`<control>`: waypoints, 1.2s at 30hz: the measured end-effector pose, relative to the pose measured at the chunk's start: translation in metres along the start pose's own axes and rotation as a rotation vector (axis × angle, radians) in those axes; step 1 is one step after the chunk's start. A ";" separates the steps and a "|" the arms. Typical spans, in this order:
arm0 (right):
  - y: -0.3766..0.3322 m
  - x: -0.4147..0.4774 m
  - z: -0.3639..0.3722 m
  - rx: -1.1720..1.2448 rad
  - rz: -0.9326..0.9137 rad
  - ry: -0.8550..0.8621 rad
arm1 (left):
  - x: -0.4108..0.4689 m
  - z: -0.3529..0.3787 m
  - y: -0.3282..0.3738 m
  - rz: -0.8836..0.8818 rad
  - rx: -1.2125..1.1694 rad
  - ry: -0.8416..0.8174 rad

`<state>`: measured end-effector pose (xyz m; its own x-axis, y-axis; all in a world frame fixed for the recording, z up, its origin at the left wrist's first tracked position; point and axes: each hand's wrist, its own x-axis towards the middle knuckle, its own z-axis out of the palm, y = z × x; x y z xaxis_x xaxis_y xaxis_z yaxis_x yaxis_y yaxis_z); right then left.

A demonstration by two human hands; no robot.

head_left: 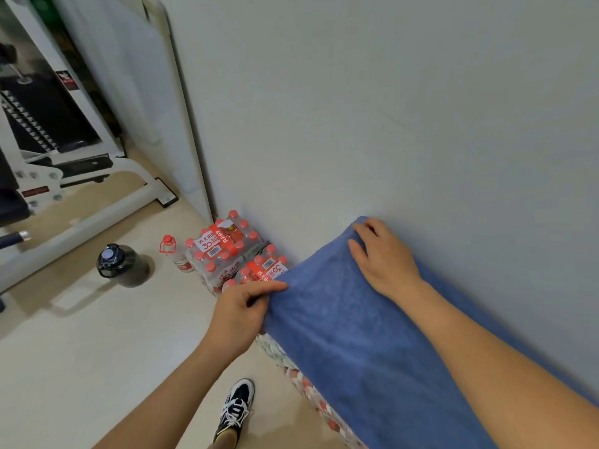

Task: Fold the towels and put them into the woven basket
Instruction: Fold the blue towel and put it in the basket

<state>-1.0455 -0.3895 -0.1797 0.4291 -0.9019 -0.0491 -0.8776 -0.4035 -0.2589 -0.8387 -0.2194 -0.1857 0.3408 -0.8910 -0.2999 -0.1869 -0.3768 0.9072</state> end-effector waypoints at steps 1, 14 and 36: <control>0.001 -0.002 -0.002 -0.023 0.028 -0.084 | 0.003 -0.002 -0.002 0.037 0.069 0.016; 0.034 -0.157 -0.056 0.297 0.422 0.079 | -0.041 0.085 0.039 0.912 0.615 -0.305; 0.172 -0.458 -0.020 1.227 1.180 0.346 | -0.265 0.361 0.004 1.447 1.015 -0.612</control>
<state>-1.3972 -0.0485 -0.1821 -0.4760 -0.6555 -0.5863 0.0706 0.6360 -0.7684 -1.2618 -0.0763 -0.2093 -0.8547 -0.4856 0.1834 -0.4768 0.8741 0.0923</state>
